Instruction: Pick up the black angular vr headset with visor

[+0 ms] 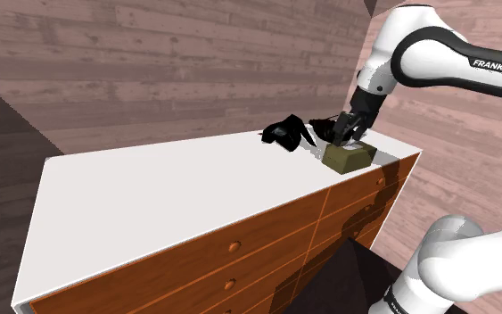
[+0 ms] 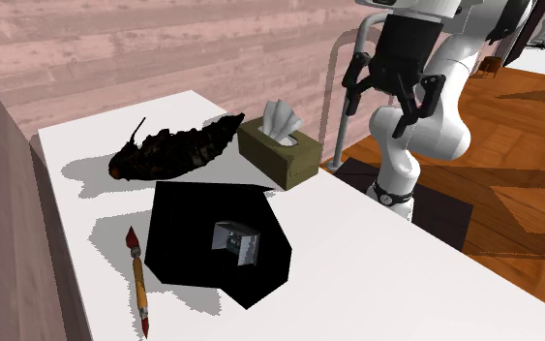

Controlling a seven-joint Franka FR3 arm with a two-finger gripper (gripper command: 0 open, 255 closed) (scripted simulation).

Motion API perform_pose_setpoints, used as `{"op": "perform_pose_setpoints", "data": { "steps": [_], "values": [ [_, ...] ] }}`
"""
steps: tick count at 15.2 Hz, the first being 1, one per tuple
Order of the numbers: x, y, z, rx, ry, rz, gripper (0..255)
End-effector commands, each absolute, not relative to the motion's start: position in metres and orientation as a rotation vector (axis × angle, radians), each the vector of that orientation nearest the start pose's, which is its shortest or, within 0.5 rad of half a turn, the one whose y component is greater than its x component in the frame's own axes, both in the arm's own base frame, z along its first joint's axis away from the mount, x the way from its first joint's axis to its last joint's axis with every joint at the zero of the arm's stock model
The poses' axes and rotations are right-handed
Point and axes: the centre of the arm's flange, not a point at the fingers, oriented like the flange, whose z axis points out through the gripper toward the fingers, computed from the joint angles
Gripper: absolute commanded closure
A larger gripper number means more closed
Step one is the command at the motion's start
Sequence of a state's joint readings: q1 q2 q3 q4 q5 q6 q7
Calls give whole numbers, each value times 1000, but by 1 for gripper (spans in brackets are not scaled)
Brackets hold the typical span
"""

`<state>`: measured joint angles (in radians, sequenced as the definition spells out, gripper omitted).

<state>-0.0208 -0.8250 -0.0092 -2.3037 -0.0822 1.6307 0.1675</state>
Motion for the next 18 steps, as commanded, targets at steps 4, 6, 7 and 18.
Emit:
{"op": "perform_pose_setpoints", "data": {
  "steps": [4,6,7,18],
  "values": [
    [320,-46,623,-3186,44,-345,0],
    [336,-63,617,-3175,-136,-406,0],
    [344,-71,615,-3166,-226,-436,0],
    [460,-119,599,-2876,-1179,-734,0]
  ]
}}
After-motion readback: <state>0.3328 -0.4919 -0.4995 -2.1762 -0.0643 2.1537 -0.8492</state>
